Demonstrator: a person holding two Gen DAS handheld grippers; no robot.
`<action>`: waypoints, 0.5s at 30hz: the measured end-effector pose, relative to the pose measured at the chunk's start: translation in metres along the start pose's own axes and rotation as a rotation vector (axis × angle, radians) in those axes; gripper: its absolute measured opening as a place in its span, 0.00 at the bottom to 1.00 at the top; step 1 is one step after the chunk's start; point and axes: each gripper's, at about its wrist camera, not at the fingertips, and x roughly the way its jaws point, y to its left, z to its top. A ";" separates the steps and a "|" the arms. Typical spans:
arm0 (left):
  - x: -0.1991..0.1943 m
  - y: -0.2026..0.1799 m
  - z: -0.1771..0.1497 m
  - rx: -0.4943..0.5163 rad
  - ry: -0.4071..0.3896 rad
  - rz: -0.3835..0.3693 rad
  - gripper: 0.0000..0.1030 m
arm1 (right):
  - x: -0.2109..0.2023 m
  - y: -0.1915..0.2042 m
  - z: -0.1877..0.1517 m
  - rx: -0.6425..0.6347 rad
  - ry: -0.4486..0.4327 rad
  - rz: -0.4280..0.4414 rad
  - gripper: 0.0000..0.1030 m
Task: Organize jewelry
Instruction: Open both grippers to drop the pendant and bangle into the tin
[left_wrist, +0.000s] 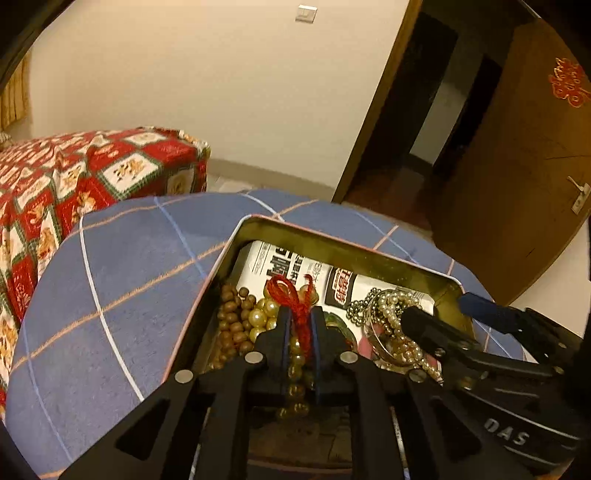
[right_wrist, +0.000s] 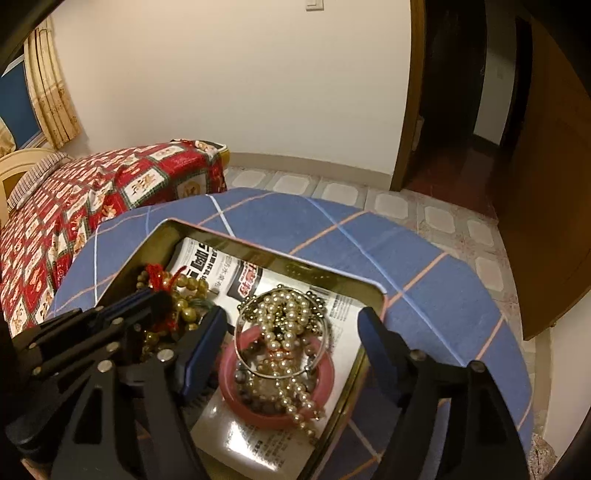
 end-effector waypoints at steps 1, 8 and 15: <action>-0.001 0.000 0.000 -0.003 0.008 -0.001 0.13 | -0.003 0.000 0.000 -0.002 -0.004 -0.004 0.77; -0.018 0.006 -0.008 -0.041 0.026 -0.029 0.41 | -0.026 -0.002 -0.005 -0.001 -0.029 -0.011 0.94; -0.045 0.009 -0.028 -0.070 0.037 -0.041 0.62 | -0.047 -0.002 -0.023 0.034 -0.057 -0.017 0.98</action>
